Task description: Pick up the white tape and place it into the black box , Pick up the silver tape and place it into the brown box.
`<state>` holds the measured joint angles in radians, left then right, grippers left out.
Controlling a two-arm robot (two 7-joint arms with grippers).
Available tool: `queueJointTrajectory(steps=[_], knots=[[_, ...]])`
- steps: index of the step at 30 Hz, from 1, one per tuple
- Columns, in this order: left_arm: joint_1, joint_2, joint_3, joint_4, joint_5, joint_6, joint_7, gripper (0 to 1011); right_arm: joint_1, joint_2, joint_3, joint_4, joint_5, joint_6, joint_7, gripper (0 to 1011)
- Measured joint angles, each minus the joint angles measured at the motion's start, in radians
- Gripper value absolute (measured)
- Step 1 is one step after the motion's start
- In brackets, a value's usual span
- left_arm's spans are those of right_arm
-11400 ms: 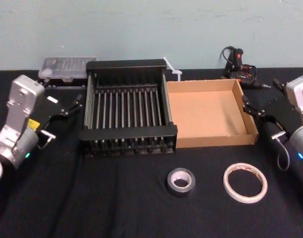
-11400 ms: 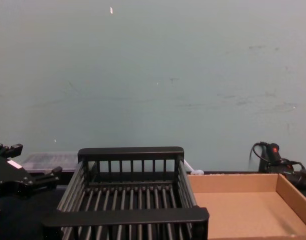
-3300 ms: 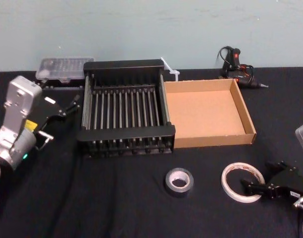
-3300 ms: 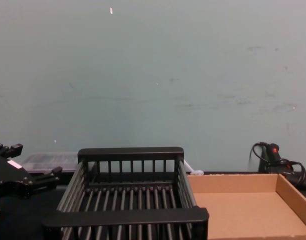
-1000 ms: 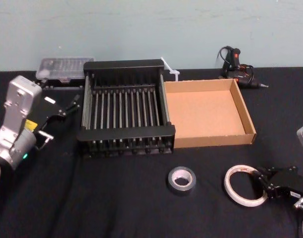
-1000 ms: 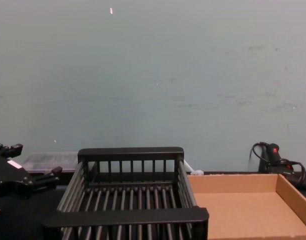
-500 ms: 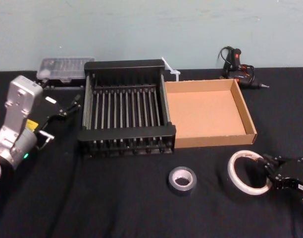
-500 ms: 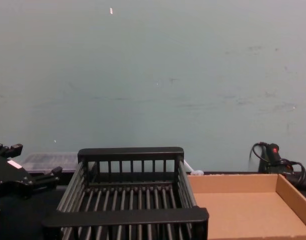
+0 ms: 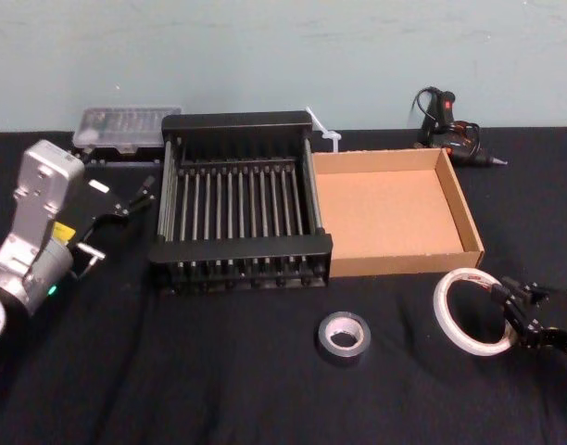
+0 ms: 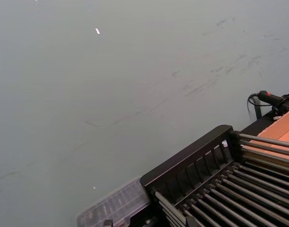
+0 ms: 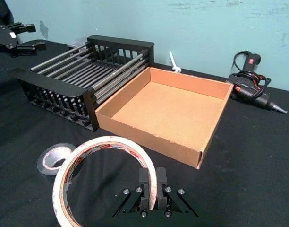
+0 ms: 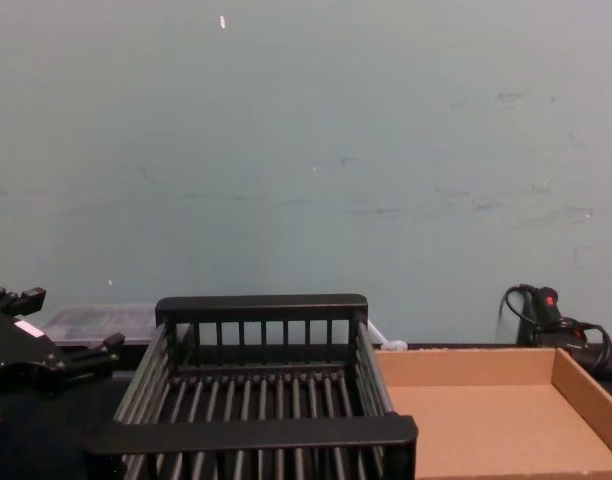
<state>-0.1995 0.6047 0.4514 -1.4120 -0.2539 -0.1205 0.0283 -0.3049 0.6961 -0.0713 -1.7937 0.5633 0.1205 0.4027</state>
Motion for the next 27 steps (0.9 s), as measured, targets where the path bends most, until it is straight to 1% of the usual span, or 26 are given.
queueJointTrajectory(steps=[5,9,16,18,20,23,27], knots=[[0.0,0.0,0.0,0.0,0.0,0.0,0.0,1001,0.002,0.004,-0.004,-0.006,0.0,0.006,-0.005,101],[0.0,0.0,0.0,0.0,0.0,0.0,0.0,1001,0.017,0.006,-0.015,-0.014,-0.001,0.022,-0.012,101],[0.0,0.0,0.0,0.0,0.0,0.0,0.0,1001,0.083,-0.001,-0.052,-0.025,-0.012,0.068,-0.029,101],[0.0,0.0,0.0,0.0,0.0,0.0,0.0,1001,0.12,-0.009,-0.074,-0.031,-0.019,0.094,-0.04,101],[0.0,0.0,0.0,0.0,0.0,0.0,0.0,1001,0.129,-0.011,-0.078,-0.031,-0.021,0.1,-0.042,101],[0.0,0.0,0.0,0.0,0.0,0.0,0.0,1001,0.174,-0.023,-0.11,-0.033,-0.031,0.129,-0.052,101],[0.0,0.0,0.0,0.0,0.0,0.0,0.0,1001,0.215,-0.036,-0.136,-0.032,-0.036,0.155,-0.057,101]])
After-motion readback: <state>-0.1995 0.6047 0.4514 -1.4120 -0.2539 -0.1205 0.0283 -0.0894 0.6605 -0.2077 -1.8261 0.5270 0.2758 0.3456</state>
